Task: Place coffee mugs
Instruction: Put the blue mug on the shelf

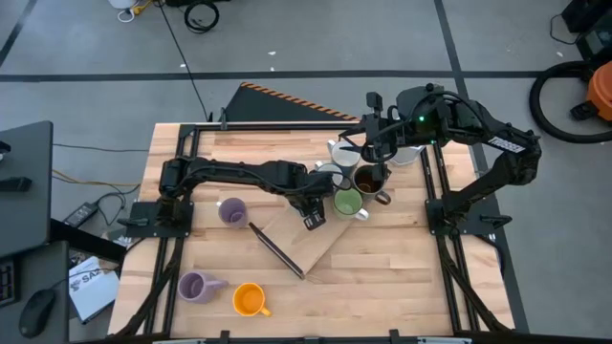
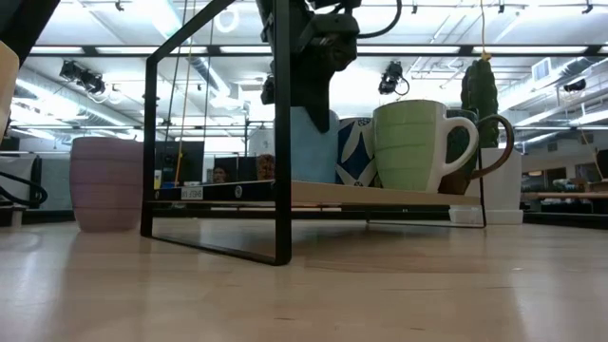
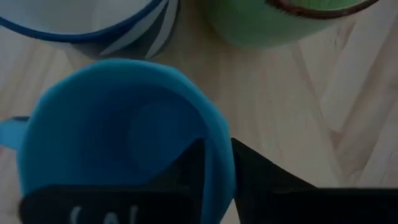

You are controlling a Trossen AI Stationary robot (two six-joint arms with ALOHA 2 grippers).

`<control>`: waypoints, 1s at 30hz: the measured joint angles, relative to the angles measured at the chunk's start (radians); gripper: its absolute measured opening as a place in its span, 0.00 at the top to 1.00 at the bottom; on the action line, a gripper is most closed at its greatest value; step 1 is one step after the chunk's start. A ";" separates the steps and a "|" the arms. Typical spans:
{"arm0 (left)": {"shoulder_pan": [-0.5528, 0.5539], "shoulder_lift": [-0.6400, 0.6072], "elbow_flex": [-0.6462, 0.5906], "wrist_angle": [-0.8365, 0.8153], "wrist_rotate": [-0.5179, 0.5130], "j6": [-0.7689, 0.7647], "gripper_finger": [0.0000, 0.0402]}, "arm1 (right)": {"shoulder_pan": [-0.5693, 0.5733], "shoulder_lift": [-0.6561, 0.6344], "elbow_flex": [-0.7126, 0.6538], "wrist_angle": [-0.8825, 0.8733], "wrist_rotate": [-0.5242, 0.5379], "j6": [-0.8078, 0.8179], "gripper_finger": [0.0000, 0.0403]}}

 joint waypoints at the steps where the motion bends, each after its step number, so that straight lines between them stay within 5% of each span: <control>1: 0.000 0.000 0.000 0.000 -0.002 0.000 0.80 | 0.000 0.000 0.000 0.000 0.000 0.001 0.67; 10: 0.000 0.000 0.000 0.051 -0.037 0.016 0.71 | 0.000 0.000 0.000 -0.002 0.000 0.011 0.67; 30: -0.009 -0.003 0.010 0.110 -0.052 0.076 0.70 | 0.000 0.000 0.000 -0.023 0.000 0.027 0.67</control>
